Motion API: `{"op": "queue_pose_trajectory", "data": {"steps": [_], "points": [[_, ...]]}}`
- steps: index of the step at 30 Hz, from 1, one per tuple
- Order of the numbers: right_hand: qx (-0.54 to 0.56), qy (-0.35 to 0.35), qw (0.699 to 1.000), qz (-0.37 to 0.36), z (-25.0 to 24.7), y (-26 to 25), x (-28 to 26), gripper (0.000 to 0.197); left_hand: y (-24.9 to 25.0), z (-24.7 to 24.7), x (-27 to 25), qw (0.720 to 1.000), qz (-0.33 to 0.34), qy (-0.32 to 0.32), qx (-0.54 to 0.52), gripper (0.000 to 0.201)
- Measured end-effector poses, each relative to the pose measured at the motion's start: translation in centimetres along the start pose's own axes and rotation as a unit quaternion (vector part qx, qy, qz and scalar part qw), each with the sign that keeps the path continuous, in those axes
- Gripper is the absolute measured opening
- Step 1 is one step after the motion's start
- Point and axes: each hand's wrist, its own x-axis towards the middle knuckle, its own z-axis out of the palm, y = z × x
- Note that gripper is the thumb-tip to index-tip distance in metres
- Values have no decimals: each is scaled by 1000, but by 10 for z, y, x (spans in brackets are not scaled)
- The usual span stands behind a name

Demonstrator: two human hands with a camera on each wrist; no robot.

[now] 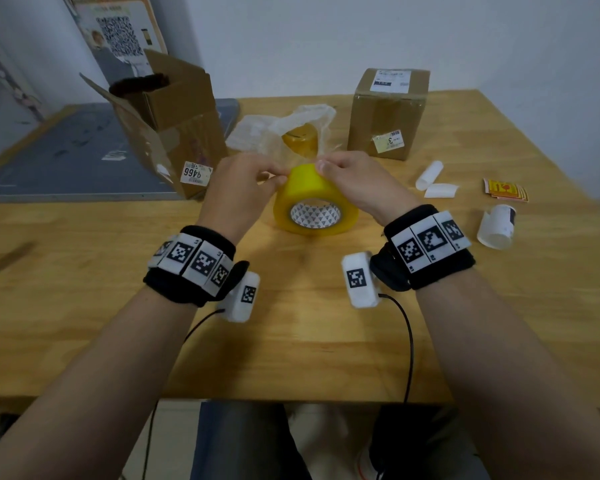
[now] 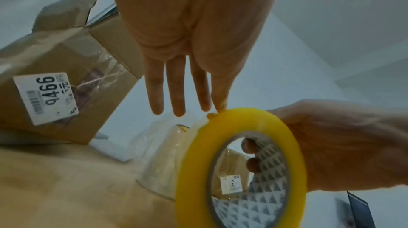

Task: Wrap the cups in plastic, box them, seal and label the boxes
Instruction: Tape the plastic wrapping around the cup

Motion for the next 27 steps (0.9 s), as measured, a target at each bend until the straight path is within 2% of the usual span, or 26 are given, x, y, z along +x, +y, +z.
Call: {"op": "queue_pose_trajectory", "data": {"steps": [7,12,23,27], "points": [[8,-8,1000,-5,-1,0,-3,31,1,-21,25,988,109,-83,76,9],[7,-19,1000,-18,-3,6,1,31,9,-26,41,964,183,-157,107,2],[-3,-23,1000,-21,-5,12,7,32,9,-9,43,964,167,-194,69,18],[-3,-17,1000,-10,-5,14,8,33,6,-10,36,978,140,-153,23,7]]}}
